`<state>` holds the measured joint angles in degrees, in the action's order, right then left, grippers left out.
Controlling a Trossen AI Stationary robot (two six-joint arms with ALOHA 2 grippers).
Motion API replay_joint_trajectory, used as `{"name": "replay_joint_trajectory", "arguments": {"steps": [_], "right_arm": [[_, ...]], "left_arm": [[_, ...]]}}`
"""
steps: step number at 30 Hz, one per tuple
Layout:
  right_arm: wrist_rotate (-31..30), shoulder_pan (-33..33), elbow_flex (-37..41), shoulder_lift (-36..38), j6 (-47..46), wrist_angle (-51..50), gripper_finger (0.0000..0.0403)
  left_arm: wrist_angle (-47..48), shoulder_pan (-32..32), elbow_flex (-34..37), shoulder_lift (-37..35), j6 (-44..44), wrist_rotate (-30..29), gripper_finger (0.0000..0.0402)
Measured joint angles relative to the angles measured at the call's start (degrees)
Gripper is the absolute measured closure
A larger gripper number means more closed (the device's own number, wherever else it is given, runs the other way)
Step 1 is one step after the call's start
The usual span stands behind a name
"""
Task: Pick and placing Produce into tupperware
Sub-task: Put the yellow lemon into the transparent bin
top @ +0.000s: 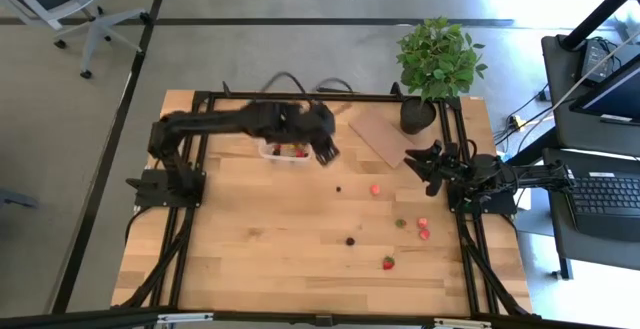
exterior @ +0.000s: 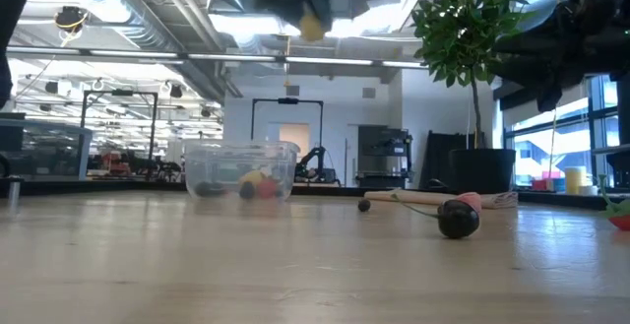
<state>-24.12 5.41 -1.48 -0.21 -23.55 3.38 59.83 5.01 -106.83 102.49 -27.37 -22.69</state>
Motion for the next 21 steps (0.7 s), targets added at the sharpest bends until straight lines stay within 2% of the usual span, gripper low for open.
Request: {"name": "replay_joint_trajectory", "arguments": {"steps": [3, 6, 9, 14, 18, 21], "right_arm": [[-3.00, 0.00, 0.00, -0.02, 0.09, 1.13, 0.0224], [-7.57, 0.02, 0.00, -0.02, 0.22, 2.33, 0.0224], [-10.77, 0.01, 0.00, -0.02, 0.24, 2.35, 0.0224], [-11.82, 0.02, 0.00, -0.02, 2.20, 2.09, 0.0224], [-12.12, 0.02, 0.00, -0.04, 3.15, 2.15, 0.0224], [-12.30, 0.01, 0.00, -0.04, 3.24, 2.16, 0.0224]], "left_arm": [[1.39, 4.36, 0.18, -0.67, 4.11, -0.45, 0.0206], [-0.01, 8.70, 3.36, -0.64, 8.07, 3.76, 0.0206], [-5.87, 12.45, 10.90, -0.59, 9.84, 9.12, 0.0206], [-19.99, 16.59, 24.84, -1.46, 9.65, 18.43, 0.0206], [-25.05, 18.35, 32.50, -2.11, 8.47, 18.24, 0.0206], [-25.40, 19.41, 35.98, -2.11, 7.97, 18.02, 0.0206]]}}
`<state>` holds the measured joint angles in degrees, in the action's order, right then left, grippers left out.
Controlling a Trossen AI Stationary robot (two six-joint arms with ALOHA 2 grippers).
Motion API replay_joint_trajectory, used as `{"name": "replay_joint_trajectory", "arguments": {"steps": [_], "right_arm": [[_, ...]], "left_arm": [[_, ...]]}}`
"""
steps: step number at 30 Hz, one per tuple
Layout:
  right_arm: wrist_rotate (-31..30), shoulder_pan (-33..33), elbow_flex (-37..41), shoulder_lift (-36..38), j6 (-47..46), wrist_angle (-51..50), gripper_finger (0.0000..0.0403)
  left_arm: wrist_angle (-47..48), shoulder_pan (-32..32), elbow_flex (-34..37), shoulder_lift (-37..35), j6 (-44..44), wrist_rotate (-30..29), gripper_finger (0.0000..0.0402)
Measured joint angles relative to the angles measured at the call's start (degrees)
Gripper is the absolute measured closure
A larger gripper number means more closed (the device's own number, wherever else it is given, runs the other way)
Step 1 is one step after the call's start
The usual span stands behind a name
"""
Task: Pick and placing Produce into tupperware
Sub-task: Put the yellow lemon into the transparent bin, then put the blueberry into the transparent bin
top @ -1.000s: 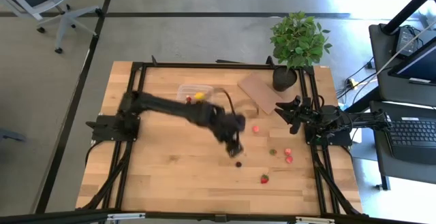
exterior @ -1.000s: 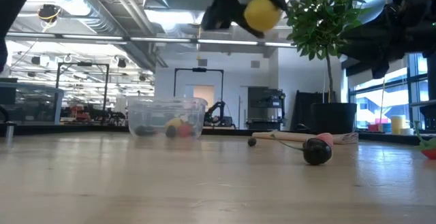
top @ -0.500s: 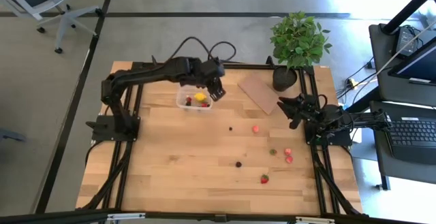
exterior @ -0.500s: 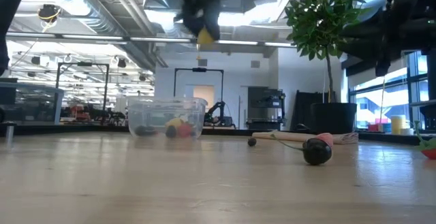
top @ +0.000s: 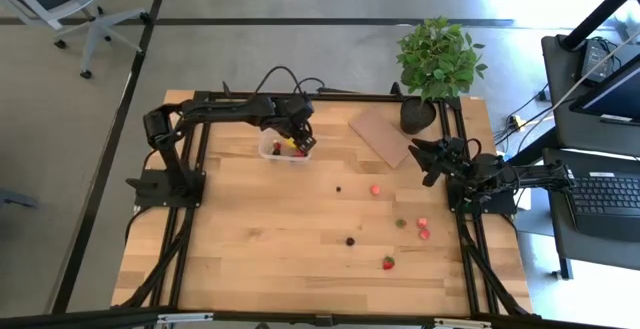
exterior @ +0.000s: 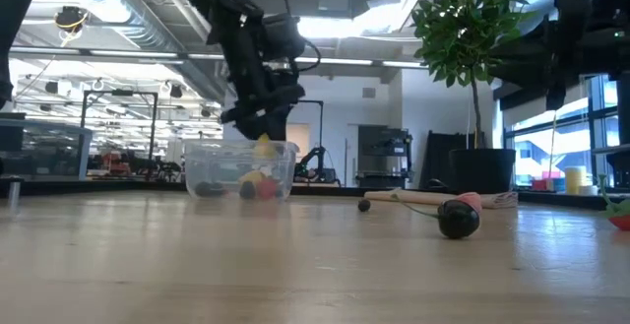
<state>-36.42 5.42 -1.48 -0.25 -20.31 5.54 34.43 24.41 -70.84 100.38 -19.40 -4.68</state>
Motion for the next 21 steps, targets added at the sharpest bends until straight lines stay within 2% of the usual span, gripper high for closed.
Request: {"name": "replay_joint_trajectory", "arguments": {"steps": [10, 17, 21], "right_arm": [[-0.25, -0.01, 0.00, 0.00, 1.31, 0.36, 0.0224], [-0.25, 0.00, 0.00, 0.00, 1.32, 0.35, 0.0224], [-0.24, -0.01, 0.00, 0.00, 1.32, 0.36, 0.0224]], "left_arm": [[-4.09, -0.42, 4.58, -0.02, -1.69, 0.99, 0.0205], [-4.06, -0.60, 4.58, -0.02, -2.62, 1.19, 0.0127], [-3.21, -0.58, 4.54, -0.61, -2.71, 1.19, 0.0108]]}}
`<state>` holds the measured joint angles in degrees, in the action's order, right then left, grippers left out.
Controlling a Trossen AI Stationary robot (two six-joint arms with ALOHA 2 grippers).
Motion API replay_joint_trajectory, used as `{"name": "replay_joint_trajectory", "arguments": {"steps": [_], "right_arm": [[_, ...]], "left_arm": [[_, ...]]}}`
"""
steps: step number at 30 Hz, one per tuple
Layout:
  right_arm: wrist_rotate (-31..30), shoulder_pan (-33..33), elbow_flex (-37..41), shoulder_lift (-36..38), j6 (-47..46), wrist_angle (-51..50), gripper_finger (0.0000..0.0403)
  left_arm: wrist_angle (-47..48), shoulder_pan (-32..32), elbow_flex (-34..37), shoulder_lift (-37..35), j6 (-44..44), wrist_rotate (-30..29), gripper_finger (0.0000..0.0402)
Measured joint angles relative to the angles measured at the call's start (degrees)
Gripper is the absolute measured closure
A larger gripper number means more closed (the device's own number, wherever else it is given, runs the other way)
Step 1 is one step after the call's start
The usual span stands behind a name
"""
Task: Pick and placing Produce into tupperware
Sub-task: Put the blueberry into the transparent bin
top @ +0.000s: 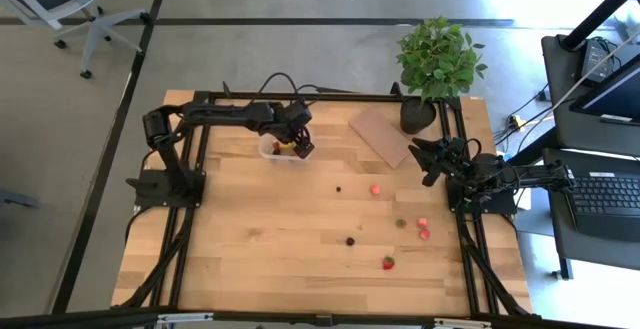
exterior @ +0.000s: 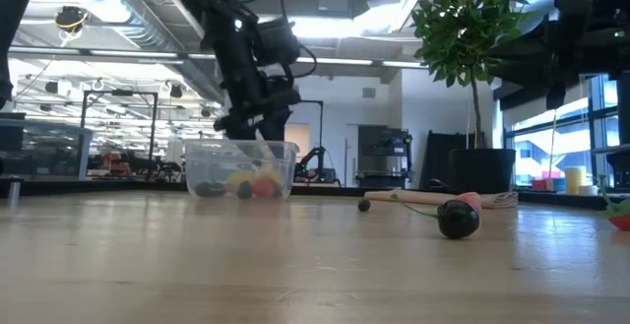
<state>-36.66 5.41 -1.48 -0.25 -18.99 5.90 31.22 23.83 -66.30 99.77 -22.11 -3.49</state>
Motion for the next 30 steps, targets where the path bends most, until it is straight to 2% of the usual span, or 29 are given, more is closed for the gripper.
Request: {"name": "replay_joint_trajectory", "arguments": {"steps": [3, 6, 13, 16, 21, 26, 30], "right_arm": [[0.02, 0.00, 0.00, 0.00, -0.26, 0.11, 0.0224], [0.28, 0.00, 0.00, 0.00, -0.34, 1.30, 0.0224], [1.29, 0.00, 0.02, 0.02, 1.62, 9.74, 0.0224], [1.84, 0.00, 0.02, 0.01, 1.43, 13.91, 0.0224], [8.12, 0.00, -0.12, 0.02, 1.71, 20.36, 0.0224], [11.53, 0.00, -3.71, -1.40, 1.24, 17.67, 0.0224], [12.87, 0.00, -8.97, -7.82, 3.38, 14.05, 0.0224]], "left_arm": [[0.27, -0.32, -0.36, -3.51, 0.17, -0.03, 0.0107], [-0.68, -0.84, -0.37, -10.38, 1.67, -1.72, 0.0110], [-5.83, -5.50, -0.50, -30.88, 10.70, -11.90, 0.0111], [-9.34, -8.45, 1.82, -38.60, 13.42, -13.89, 0.0111], [-21.08, -13.11, 13.97, -50.27, 16.35, -13.88, 0.0111], [-31.80, -15.65, 28.83, -60.01, 16.39, -13.78, 0.0111], [-39.15, -16.49, 37.84, -65.67, 16.26, -13.41, 0.0111]]}}
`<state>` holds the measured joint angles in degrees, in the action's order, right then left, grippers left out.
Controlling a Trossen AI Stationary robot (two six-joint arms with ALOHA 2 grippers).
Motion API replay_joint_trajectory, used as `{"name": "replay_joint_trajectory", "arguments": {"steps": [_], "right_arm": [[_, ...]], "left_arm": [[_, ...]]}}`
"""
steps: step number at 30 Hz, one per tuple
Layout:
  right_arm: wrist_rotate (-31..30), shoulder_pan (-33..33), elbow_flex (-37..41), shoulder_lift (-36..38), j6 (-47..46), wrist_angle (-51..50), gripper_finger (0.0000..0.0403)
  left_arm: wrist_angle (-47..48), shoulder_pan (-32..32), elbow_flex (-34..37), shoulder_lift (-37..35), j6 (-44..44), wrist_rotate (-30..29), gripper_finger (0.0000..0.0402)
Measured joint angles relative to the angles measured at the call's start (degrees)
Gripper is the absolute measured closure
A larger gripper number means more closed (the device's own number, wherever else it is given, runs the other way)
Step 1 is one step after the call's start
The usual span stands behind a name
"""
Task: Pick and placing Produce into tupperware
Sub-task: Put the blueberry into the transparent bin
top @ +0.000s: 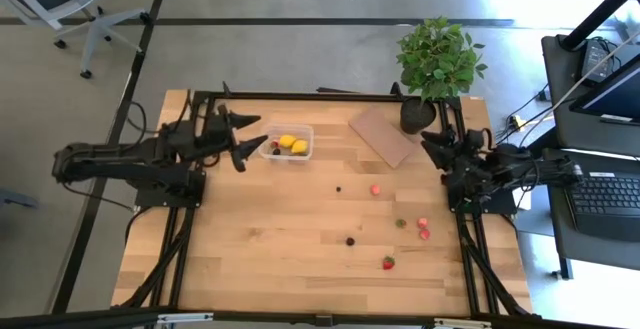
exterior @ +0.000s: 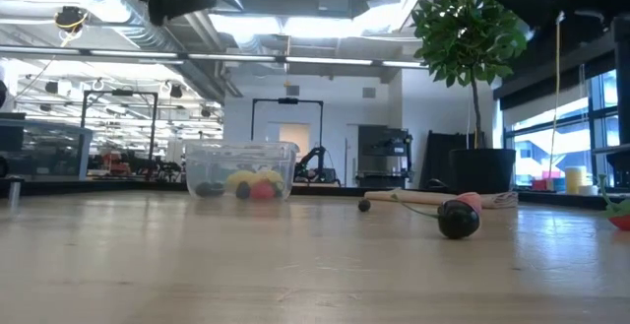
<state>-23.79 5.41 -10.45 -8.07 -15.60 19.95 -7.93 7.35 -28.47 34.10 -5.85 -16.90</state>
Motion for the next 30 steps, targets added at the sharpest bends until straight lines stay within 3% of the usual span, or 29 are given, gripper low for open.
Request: {"name": "replay_joint_trajectory", "arguments": {"steps": [8, 14, 22, 30], "right_arm": [[-0.01, -0.01, -17.80, -24.01, 4.03, -13.60, 0.0224], [0.00, -1.28, -30.20, -42.52, -5.66, -31.06, 0.0224], [-0.02, -4.23, -39.07, -59.70, -6.20, -31.21, 0.0224], [1.20, -4.84, -44.28, -68.75, -5.35, -30.94, 0.0224]], "left_arm": [[-4.76, -0.39, 8.57, -5.84, -1.50, 0.02, 0.0111], [-4.60, -0.39, 9.79, -6.51, -1.50, -0.01, 0.0111], [-4.27, -0.39, 9.79, -6.49, -1.50, 0.02, 0.0111], [-3.01, -0.39, 9.79, -6.44, -1.65, 0.02, 0.0111]]}}
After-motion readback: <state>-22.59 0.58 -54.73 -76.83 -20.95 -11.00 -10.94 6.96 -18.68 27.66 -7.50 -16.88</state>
